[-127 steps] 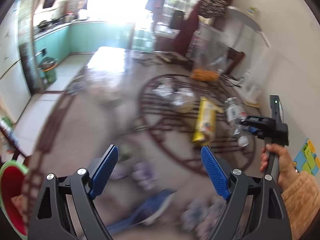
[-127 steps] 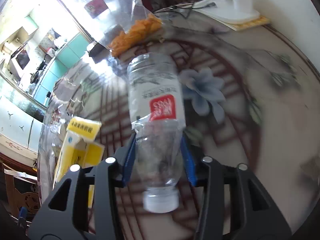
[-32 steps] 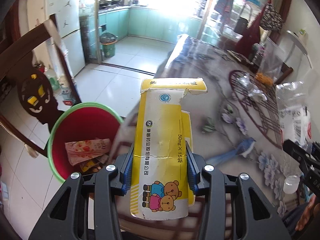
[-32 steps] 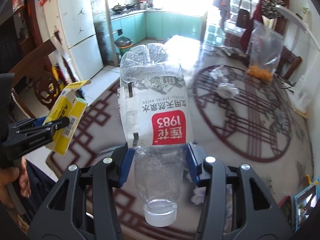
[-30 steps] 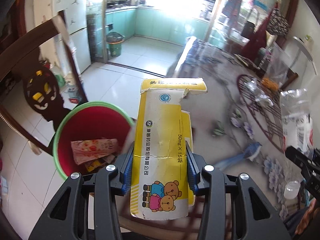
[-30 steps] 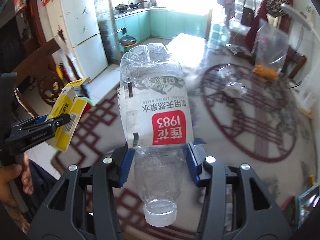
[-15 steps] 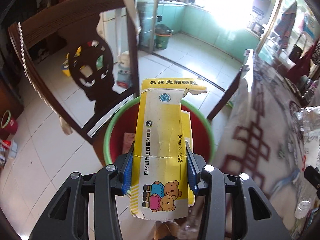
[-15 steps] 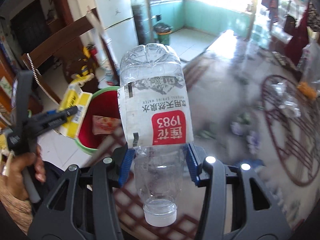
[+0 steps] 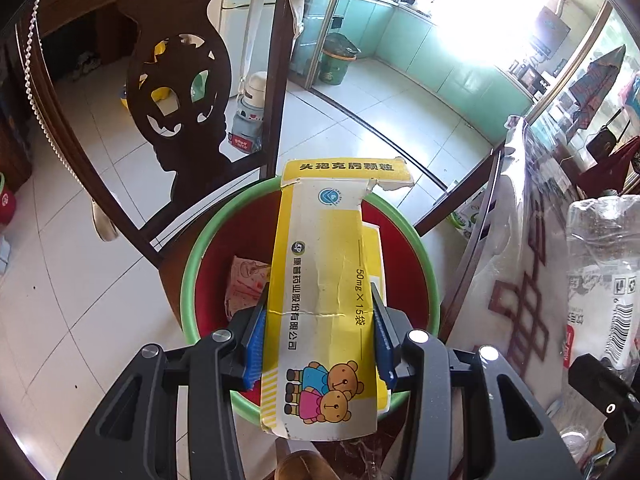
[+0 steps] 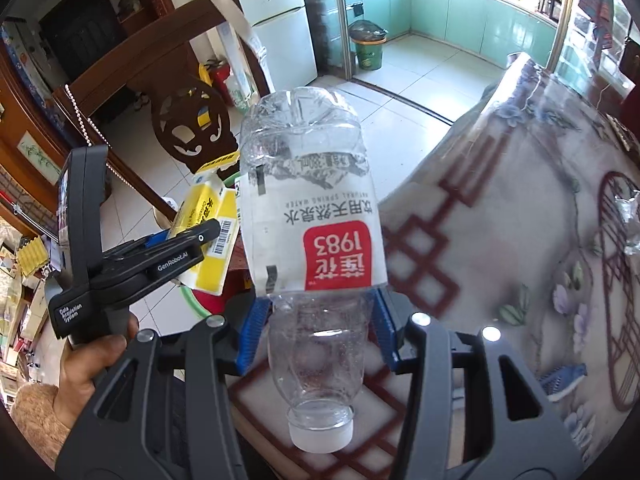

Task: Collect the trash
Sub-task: 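Carry the yellow box and water bottle over the red bucket, then open both grippers to drop the box and bottle into the bucket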

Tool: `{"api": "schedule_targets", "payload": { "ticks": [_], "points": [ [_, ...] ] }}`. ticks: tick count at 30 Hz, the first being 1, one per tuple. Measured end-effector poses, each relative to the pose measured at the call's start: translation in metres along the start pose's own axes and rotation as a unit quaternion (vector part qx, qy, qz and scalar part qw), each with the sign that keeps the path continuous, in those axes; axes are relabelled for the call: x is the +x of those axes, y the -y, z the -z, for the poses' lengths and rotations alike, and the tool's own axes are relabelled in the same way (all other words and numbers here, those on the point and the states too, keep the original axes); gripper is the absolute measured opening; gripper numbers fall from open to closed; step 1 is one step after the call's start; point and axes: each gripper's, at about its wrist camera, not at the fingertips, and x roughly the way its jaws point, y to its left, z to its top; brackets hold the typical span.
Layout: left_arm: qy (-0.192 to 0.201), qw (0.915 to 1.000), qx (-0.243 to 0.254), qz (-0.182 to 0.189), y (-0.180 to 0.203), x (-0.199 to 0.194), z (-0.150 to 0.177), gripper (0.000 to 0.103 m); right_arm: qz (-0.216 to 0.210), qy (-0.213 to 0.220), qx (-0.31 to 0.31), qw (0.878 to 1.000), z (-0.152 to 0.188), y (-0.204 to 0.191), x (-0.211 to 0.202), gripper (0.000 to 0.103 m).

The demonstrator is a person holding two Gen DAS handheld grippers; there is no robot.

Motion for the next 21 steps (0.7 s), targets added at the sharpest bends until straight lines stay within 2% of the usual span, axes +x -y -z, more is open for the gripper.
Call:
{"api": "schedule_targets", "payload": {
  "ticks": [3,6,12,17,18,19,20,21],
  "points": [
    [-0.004,1.0,-0.002,-0.004,0.001,0.003,-0.001,0.041,0.001,-0.007,-0.003,1.0,-0.001,-0.003,0.007,0.047],
    [-0.008,0.9998,-0.016,0.007,-0.002,0.0,-0.004,0.041,0.006,-0.011,-0.008,1.0,-0.003,-0.001,0.012,0.046],
    [0.003,0.9997,-0.019,0.018,0.006,-0.022,-0.009,0.041,0.004,-0.01,-0.001,1.0,-0.007,0.0,0.017,0.046],
    [0.021,0.9997,-0.015,0.002,0.008,-0.04,-0.011,0.042,-0.007,0.0,-0.002,1.0,-0.014,-0.005,0.013,0.047],
    [0.024,0.9995,-0.018,-0.005,0.006,-0.042,-0.012,0.046,-0.01,0.003,-0.002,1.0,-0.015,-0.006,0.011,0.047],
    [0.028,0.9993,-0.023,-0.01,0.003,-0.045,-0.012,0.062,-0.013,0.007,-0.003,1.0,-0.016,-0.007,0.01,0.052],
    [0.036,0.9987,-0.032,-0.016,-0.001,-0.048,-0.013,0.07,-0.016,0.011,-0.004,1.0,-0.017,-0.009,0.008,0.055],
    [0.042,0.9983,-0.038,-0.017,-0.004,-0.052,-0.014,0.073,-0.017,0.015,-0.006,1.0,-0.018,-0.01,0.005,0.061]
  ]
}}
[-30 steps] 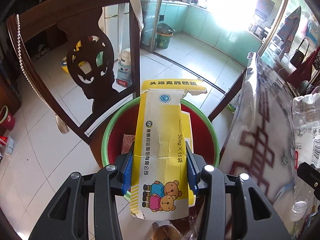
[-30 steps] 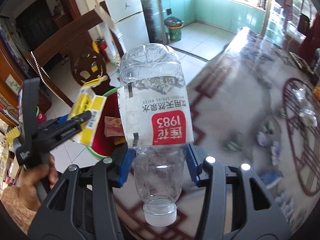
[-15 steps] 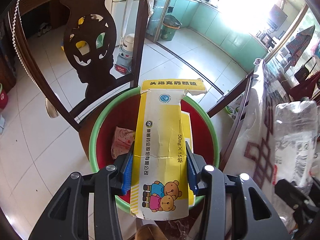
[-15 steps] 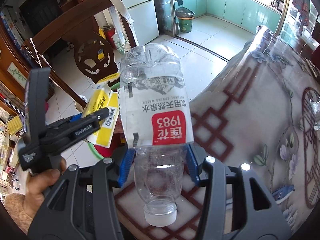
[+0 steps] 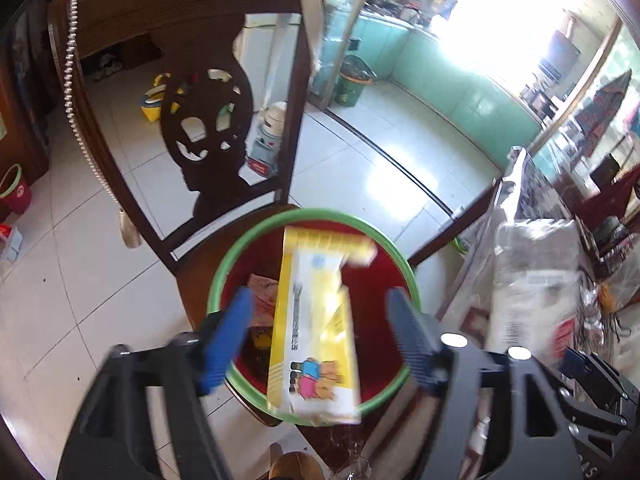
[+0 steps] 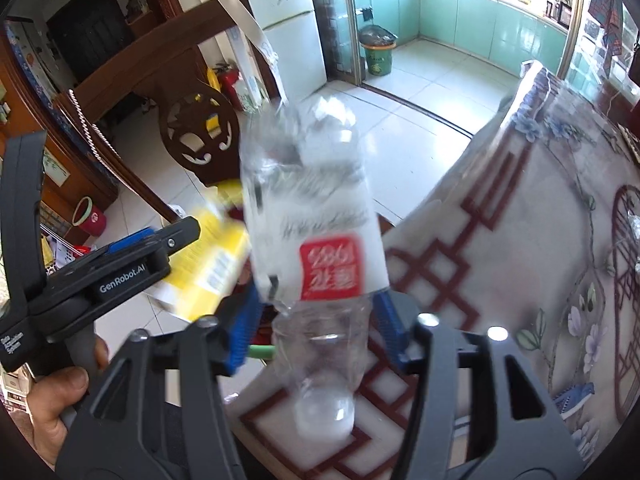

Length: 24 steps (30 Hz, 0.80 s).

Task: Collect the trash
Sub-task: 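Open both grippers to drop the box and bottle into the bucket, then grasp the silver foil wrapper with right gripper while left grasps the plastic bag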

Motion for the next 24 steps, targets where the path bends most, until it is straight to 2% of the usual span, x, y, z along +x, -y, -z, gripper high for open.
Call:
{"api": "schedule_targets", "payload": {
  "ticks": [1,4,7,9,12,14,19,22,24],
  "points": [
    [0.005,1.0,-0.005,-0.002,-0.002,-0.003,-0.001,0.073,0.001,0.006,-0.003,1.0,0.0,-0.001,-0.003,0.066],
    [0.005,1.0,-0.005,0.0,-0.003,-0.004,0.0,0.073,0.007,0.022,-0.003,1.0,0.001,0.001,-0.015,0.074],
    [-0.004,1.0,0.004,0.008,0.004,-0.002,0.002,0.073,0.014,0.032,0.009,0.999,0.006,0.018,-0.027,0.083],
    [-0.008,0.9998,0.012,0.015,0.01,-0.002,0.004,0.073,0.039,0.035,0.01,0.999,0.012,0.039,-0.036,0.086],
    [-0.014,0.9993,0.026,0.024,0.02,-0.001,0.007,0.074,0.087,0.032,0.042,0.995,0.023,0.095,-0.049,0.086],
    [-0.02,0.9988,0.032,0.031,0.027,0.001,0.009,0.074,0.125,0.035,0.096,0.987,0.031,0.153,-0.062,0.086],
    [-0.03,0.9974,0.049,0.042,0.05,0.005,0.014,0.074,0.232,0.047,0.184,0.954,0.047,0.273,-0.09,0.086],
    [-0.037,0.9964,0.061,0.047,0.063,0.009,0.018,0.074,0.265,0.037,0.225,0.937,0.052,0.333,-0.096,0.086],
    [-0.04,0.9959,0.067,0.046,0.07,0.012,0.02,0.074,0.27,0.02,0.241,0.932,0.053,0.361,-0.09,0.087]
  ]
}}
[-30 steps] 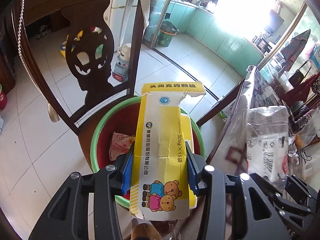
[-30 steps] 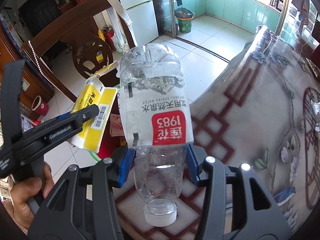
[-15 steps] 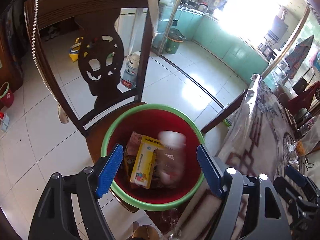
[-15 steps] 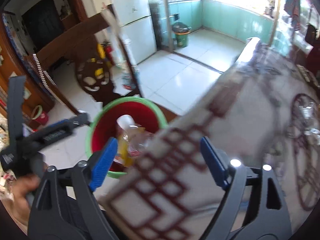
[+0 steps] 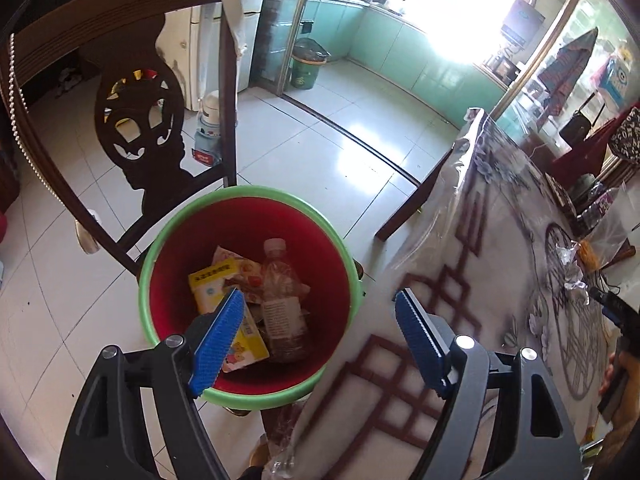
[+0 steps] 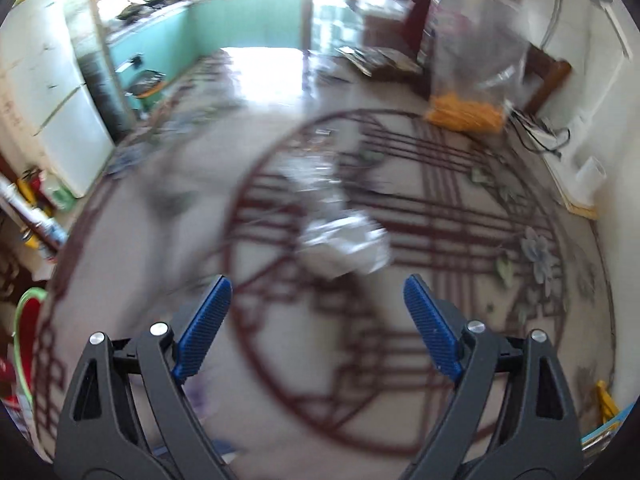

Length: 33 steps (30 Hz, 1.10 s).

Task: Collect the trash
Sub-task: 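Grasp the silver foil wrapper with right gripper while left grasps the plastic bag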

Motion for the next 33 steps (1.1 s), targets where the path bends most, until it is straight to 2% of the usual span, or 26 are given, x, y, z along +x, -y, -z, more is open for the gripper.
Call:
{"api": "schedule_targets", "payload": {
  "ticks": [5,6,7,8,9,10,14,17,19,21,23,25,28,30,33],
  "points": [
    [0.001,0.9999,0.015,-0.003,0.012,0.002,0.0,0.074,-0.002,-0.042,0.009,0.999,-0.016,0.015,0.042,0.086],
    [0.003,0.9998,0.019,-0.008,0.014,0.003,0.0,0.074,-0.005,-0.052,0.01,0.999,-0.018,0.016,0.051,0.082],
    [0.004,0.9997,0.02,-0.012,0.015,0.003,0.0,0.074,-0.009,-0.059,0.01,0.998,-0.019,0.016,0.058,0.068],
    [0.003,0.9997,0.019,-0.015,0.015,0.004,0.0,0.074,-0.02,-0.065,0.008,0.998,-0.02,0.016,0.062,0.058],
    [0.004,0.9997,0.018,-0.016,0.016,0.004,0.0,0.074,-0.027,-0.071,0.004,0.997,-0.018,0.014,0.063,0.052],
    [0.004,0.9997,0.018,-0.018,0.017,0.004,-0.001,0.074,-0.029,-0.071,-0.001,0.997,-0.016,0.013,0.062,0.052],
    [-0.007,0.9976,0.059,-0.035,0.037,0.012,0.004,0.074,-0.066,-0.062,-0.024,0.996,0.014,0.013,0.033,0.051],
    [-0.01,0.9928,0.108,-0.05,0.061,0.018,0.009,0.074,-0.087,-0.051,-0.019,0.995,0.057,0.024,-0.011,0.051],
    [-0.023,0.9914,0.126,-0.026,0.093,0.029,0.009,0.074,-0.114,-0.051,0.022,0.992,0.089,0.04,-0.036,0.051],
    [-0.039,0.9883,0.147,0.011,0.142,0.041,0.008,0.074,-0.128,-0.05,0.059,0.989,0.113,0.053,-0.045,0.051],
    [-0.047,0.9822,0.175,0.049,0.195,0.05,0.007,0.074,-0.111,-0.057,0.066,0.99,0.129,0.06,-0.042,0.051],
    [-0.045,0.969,0.233,0.07,0.263,0.059,0.01,0.074,-0.103,-0.06,0.074,0.99,0.127,0.068,-0.037,0.051],
    [-0.019,0.9428,0.324,0.075,0.355,0.072,0.014,0.074,-0.137,-0.016,0.103,0.985,0.111,0.08,-0.052,0.052],
    [-0.007,0.9302,0.36,0.072,0.399,0.082,0.017,0.074,-0.149,-0.002,0.109,0.983,0.107,0.084,-0.059,0.052],
    [-0.005,0.9218,0.383,0.06,0.452,0.108,0.015,0.074,-0.148,-0.004,0.122,0.981,0.106,0.093,-0.06,0.053]
  ]
}}
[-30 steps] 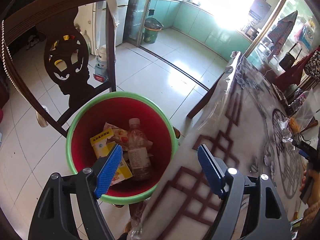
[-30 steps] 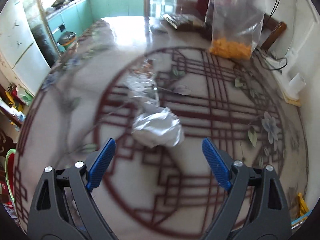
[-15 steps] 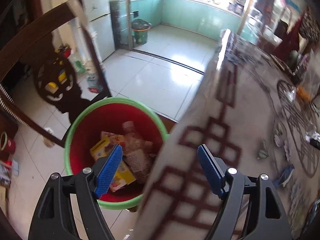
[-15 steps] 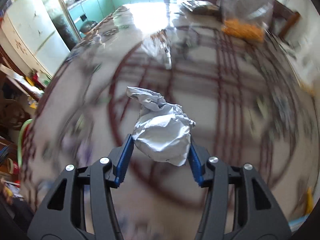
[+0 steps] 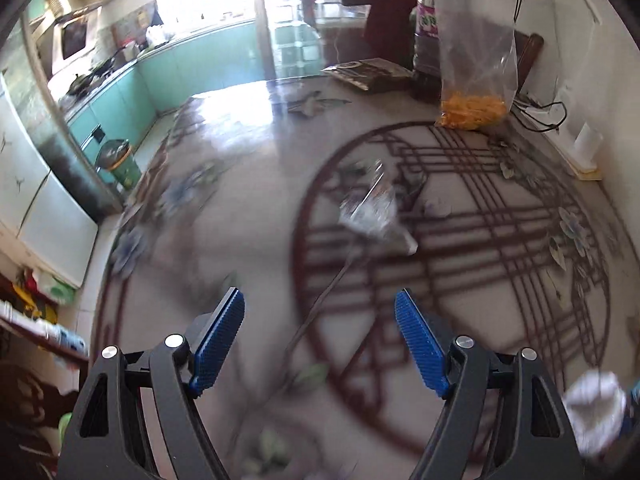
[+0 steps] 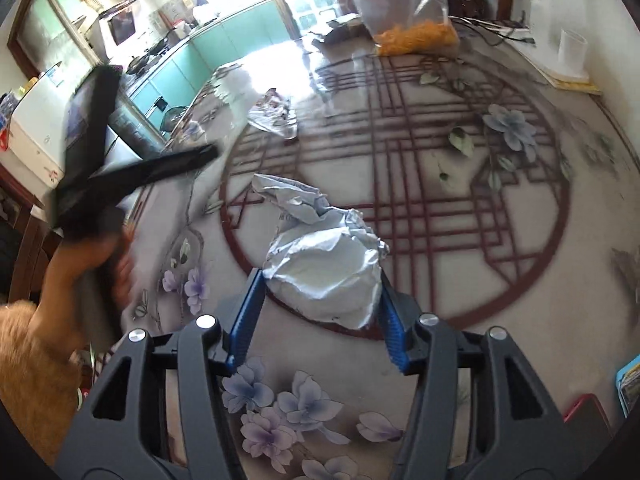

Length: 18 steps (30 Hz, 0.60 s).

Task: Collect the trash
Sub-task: 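Grasp the silver foil wrapper with right gripper while left grasps the plastic bag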

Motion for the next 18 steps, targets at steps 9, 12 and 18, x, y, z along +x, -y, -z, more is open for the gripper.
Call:
{"api": "schedule_targets", "payload": {
  "ticks": [9,12,18],
  "points": [
    [-0.013,0.9991,-0.032,-0.023,0.024,0.057,-0.047,0.074,-0.04,0.009,0.029,0.999,-0.012,0.012,-0.006,0.053],
    [-0.009,0.9994,-0.02,-0.027,0.03,0.06,-0.053,0.073,-0.047,0.005,0.025,0.999,-0.011,0.007,-0.005,0.053],
    [-0.022,0.9994,0.01,-0.024,0.037,0.062,-0.052,0.021,-0.051,0.006,0.027,0.998,-0.01,0.008,-0.006,0.053]
  ]
}}
